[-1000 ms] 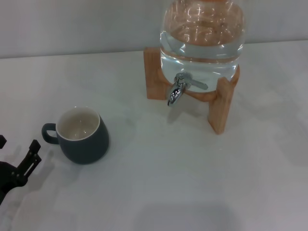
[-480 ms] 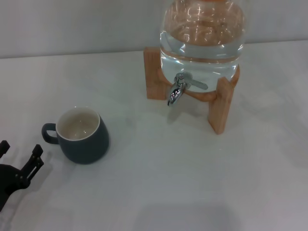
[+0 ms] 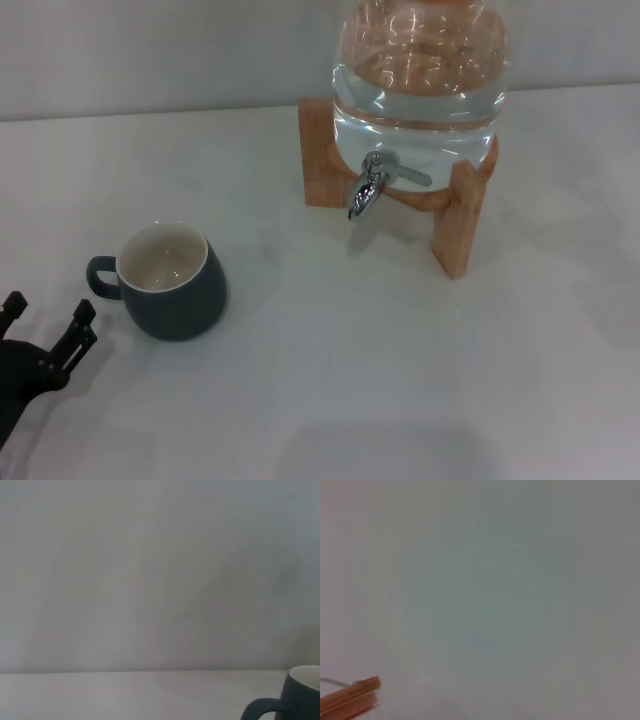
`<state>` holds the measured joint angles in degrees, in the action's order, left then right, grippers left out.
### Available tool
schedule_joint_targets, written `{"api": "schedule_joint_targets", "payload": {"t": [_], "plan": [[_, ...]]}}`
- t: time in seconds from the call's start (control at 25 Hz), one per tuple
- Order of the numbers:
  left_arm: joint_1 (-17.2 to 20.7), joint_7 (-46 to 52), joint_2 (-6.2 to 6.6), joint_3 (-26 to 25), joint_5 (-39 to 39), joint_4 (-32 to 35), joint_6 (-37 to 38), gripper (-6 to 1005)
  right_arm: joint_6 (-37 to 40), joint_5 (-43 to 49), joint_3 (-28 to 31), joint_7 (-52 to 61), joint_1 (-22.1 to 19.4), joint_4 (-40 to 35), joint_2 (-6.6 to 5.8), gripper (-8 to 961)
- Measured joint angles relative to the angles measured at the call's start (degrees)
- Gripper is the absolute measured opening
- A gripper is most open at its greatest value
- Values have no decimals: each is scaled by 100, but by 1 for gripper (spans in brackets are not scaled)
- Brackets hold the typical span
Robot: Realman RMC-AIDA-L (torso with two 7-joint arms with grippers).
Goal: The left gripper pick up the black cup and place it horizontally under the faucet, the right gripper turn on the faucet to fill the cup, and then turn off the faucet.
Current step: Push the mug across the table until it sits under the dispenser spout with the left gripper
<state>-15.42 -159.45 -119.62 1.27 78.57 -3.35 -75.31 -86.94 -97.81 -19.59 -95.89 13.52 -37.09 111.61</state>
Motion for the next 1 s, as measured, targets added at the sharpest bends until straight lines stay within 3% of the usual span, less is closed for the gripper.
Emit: {"api": "schedule_joint_targets", "payload": {"t": [1.0], "plan": [[13,-17,5,-25,-48,-120,-44,868,-8,0,-10,0,-16,0,-35,844]]}}
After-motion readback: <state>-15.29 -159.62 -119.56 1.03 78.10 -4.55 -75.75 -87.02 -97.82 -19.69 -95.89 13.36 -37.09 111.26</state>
